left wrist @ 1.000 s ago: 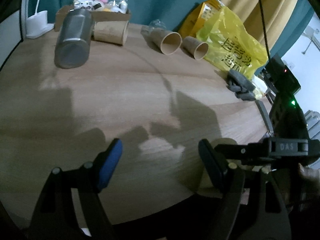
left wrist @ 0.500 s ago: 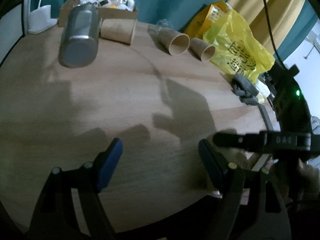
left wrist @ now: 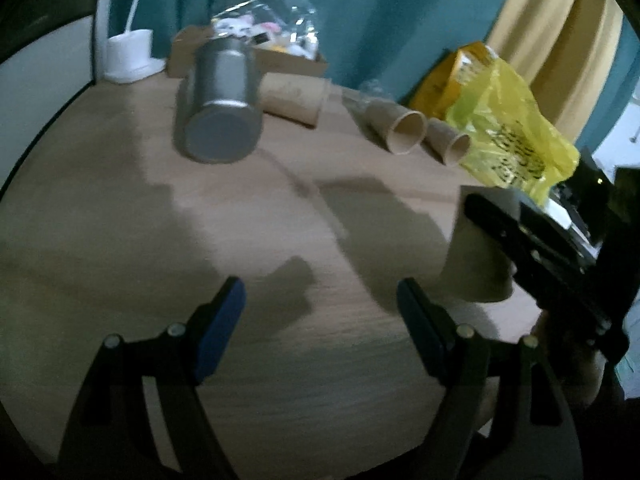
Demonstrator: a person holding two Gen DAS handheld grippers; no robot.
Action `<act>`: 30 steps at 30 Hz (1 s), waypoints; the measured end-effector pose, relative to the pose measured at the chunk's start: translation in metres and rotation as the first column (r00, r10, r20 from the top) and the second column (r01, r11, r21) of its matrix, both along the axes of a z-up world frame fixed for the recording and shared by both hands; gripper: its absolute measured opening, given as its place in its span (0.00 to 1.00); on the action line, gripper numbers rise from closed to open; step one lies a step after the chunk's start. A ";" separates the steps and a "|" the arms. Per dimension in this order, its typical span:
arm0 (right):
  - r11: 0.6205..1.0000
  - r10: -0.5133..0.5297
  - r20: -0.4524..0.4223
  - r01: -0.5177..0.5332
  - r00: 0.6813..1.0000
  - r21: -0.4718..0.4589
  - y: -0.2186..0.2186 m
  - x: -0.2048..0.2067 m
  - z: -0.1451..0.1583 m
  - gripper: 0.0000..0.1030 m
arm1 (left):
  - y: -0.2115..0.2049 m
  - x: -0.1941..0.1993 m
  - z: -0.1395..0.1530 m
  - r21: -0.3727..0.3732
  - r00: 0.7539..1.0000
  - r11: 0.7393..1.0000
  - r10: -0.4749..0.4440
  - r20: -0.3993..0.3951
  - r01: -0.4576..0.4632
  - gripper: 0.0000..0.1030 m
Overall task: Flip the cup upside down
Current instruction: 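Turn the cup rim-down and lower it onto the table with the right gripper, then open the right gripper and withdraw from the upside-down cup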
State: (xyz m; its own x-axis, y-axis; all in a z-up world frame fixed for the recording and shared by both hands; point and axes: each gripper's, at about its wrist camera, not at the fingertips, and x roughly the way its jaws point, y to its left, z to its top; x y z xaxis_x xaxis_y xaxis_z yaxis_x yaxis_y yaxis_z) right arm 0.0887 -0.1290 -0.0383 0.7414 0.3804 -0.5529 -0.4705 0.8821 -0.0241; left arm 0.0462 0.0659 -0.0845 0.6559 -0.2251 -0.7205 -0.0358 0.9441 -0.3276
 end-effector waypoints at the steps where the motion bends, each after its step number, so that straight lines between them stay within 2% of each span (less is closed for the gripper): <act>1: 1.000 0.004 0.034 -0.004 0.999 -0.010 -0.002 -0.004 -0.003 0.57 | 0.001 -0.002 -0.001 0.006 1.000 1.000 0.008 0.003 -0.008 0.77; 4: 1.000 0.003 0.101 0.000 0.995 -0.026 -0.009 -0.013 -0.008 0.57 | -0.001 -0.007 -0.001 0.032 1.000 0.999 0.016 0.015 -0.017 0.77; 13: 0.999 -0.012 0.196 0.020 0.980 -0.035 -0.033 -0.055 -0.024 0.57 | -0.030 -0.014 0.003 0.070 0.999 0.997 -0.025 0.041 0.022 0.77; 21: 0.999 -0.042 0.152 0.040 0.987 0.014 -0.058 -0.079 -0.029 0.57 | -0.059 -0.020 0.005 0.092 0.996 0.993 -0.074 0.057 0.068 0.77; 28: 0.998 -0.049 0.110 0.044 0.993 0.051 -0.062 -0.078 -0.024 0.58 | -0.067 -0.025 0.011 0.137 0.994 0.989 -0.071 0.089 0.058 0.77; 30: 0.997 -0.056 0.091 0.052 0.994 0.052 -0.062 -0.077 -0.022 0.64 | -0.067 -0.027 0.012 0.140 0.993 0.989 -0.068 0.096 0.055 0.77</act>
